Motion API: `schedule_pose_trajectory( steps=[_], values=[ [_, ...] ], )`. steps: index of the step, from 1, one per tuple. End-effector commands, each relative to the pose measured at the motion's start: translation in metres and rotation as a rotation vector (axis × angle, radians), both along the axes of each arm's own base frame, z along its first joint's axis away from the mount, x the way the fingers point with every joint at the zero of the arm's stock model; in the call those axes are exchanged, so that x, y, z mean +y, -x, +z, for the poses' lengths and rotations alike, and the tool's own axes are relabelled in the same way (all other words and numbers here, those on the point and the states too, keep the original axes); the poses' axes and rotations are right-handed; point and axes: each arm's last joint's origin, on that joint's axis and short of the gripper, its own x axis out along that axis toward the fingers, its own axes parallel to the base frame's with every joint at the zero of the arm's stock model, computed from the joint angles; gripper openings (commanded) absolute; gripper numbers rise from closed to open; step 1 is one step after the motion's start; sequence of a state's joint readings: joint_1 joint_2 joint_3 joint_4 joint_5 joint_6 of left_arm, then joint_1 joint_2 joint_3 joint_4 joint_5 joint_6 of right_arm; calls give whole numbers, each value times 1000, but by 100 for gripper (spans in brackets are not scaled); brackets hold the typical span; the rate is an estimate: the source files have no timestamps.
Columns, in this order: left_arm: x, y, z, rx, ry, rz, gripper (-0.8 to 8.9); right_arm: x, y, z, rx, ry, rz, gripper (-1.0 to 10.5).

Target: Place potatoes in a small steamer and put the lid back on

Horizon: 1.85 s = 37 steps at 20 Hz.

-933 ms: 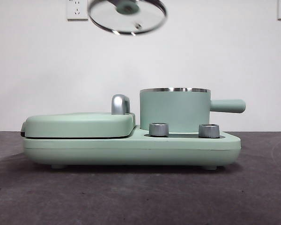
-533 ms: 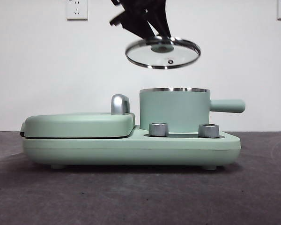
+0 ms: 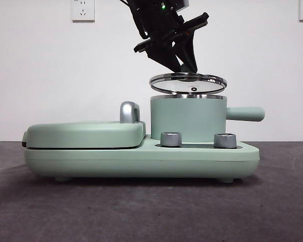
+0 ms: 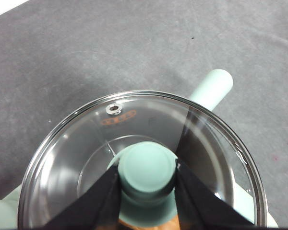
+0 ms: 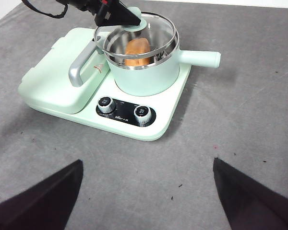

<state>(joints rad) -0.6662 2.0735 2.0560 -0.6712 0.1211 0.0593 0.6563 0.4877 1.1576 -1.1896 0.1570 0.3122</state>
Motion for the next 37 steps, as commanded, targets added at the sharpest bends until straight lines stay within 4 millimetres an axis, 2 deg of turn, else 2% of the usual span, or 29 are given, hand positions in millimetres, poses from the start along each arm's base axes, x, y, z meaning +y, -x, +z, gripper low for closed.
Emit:
schedule_pose_trajectory(
  steps=[1,23,34,36,37],
  values=[
    [-8,-3,2,-38,24,3,6,1,-1,3,-7,-15,2,428],
    [-16,-12,-20,-15,-5,5,5,1,-1,3,-7,-15,2,428],
    [-14,-12,-34,40,-85,-10,7,1,-1,3,-10,-18,2,428],
    [-14,-12,-32,35,-75,-5,102,1,-1,3,-10,-18,2,428],
    [-11,-13,-28,33,-67,5,207,1,-1,3,-11,-18,2,428]
  ],
)
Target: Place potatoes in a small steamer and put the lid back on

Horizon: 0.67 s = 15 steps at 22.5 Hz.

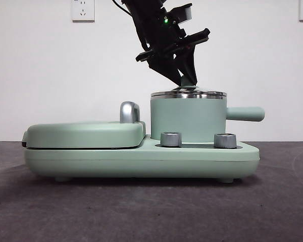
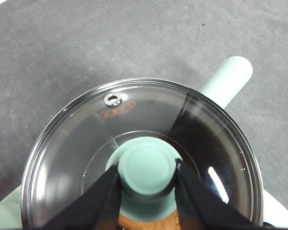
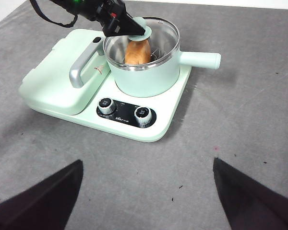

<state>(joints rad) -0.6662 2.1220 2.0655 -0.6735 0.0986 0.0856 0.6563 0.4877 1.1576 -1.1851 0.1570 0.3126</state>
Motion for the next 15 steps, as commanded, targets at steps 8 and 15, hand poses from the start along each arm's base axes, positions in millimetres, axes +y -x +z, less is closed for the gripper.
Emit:
schedule_pose_trajectory(
  steps=[8,15],
  values=[
    [35,25,69,22,66,88,477,1,-1,3,-7,-14,3,428],
    [109,123,139,146,-19,107,463,2,0,3,12,-36,55,428]
  ],
)
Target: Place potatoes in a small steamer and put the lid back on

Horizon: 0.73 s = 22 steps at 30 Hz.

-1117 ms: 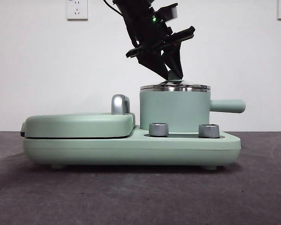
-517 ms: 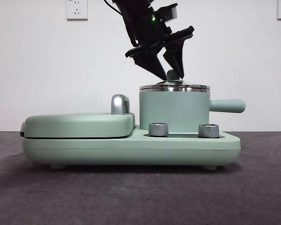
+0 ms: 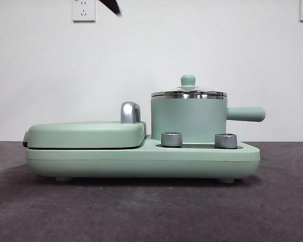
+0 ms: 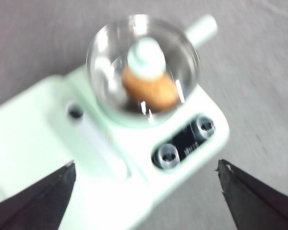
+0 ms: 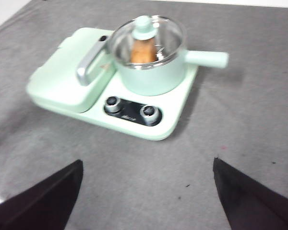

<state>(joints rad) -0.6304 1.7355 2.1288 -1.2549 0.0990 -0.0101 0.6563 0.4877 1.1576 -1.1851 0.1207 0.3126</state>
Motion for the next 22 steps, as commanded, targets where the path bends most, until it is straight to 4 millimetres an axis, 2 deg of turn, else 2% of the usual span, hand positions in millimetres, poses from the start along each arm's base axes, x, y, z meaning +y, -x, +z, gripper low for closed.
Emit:
schedule_pose_trajectory(
  steps=[1,3,5,10,15,19,20,21,22],
  values=[
    [19,28,14,-10,14,4,463,2,-1,3,8,-28,38,428],
    [40,57,14,-16,28,12,463,3,0,2,17,-39,63,428],
    [57,80,0,-32,47,19,463,3,0,3,18,-41,68,428],
    [90,124,-52,-88,135,54,462,6,-3,5,8,-59,85,428],
    [116,159,-107,-128,266,119,463,8,-6,5,19,-53,88,428],
    [128,177,-131,-131,320,150,458,10,-8,4,26,-48,88,428],
    [130,179,-132,-134,328,153,447,10,-8,4,28,-47,88,428],
    [132,181,-132,-140,334,153,395,10,-8,4,28,-46,88,426],
    [133,183,-131,-151,339,149,273,10,-8,4,28,-46,88,378]
  ],
)
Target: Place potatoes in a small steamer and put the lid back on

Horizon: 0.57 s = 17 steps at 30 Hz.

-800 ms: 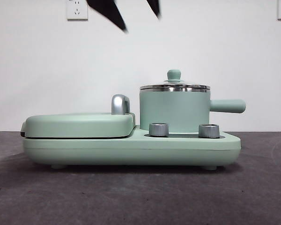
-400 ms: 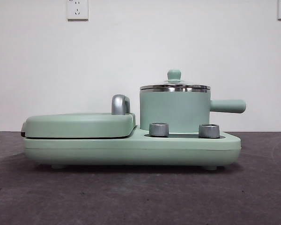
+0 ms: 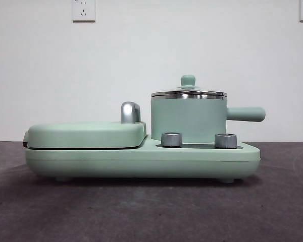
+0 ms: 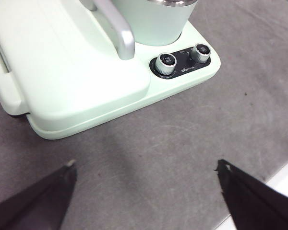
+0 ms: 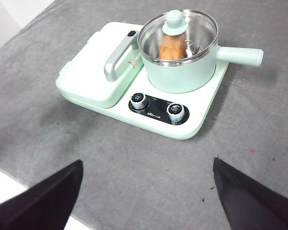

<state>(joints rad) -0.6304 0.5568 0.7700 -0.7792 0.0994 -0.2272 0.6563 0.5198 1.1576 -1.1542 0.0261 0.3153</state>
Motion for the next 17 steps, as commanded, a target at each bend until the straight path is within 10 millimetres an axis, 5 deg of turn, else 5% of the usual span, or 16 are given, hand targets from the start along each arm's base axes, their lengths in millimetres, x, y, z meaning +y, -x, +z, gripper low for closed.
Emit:
schedule_pose_trajectory(
  steps=[1,2,3,17],
  values=[
    [1,1,8,-42,48,6,88,1,-1,2,-2,-8,8,254],
    [1,2,10,-56,55,5,8,1,-1,2,-4,-3,14,57],
    [1,2,11,-71,64,4,6,1,-1,2,-10,5,19,6],
    [0,1,14,-100,87,3,5,1,-1,3,-15,2,15,17]
  ],
)
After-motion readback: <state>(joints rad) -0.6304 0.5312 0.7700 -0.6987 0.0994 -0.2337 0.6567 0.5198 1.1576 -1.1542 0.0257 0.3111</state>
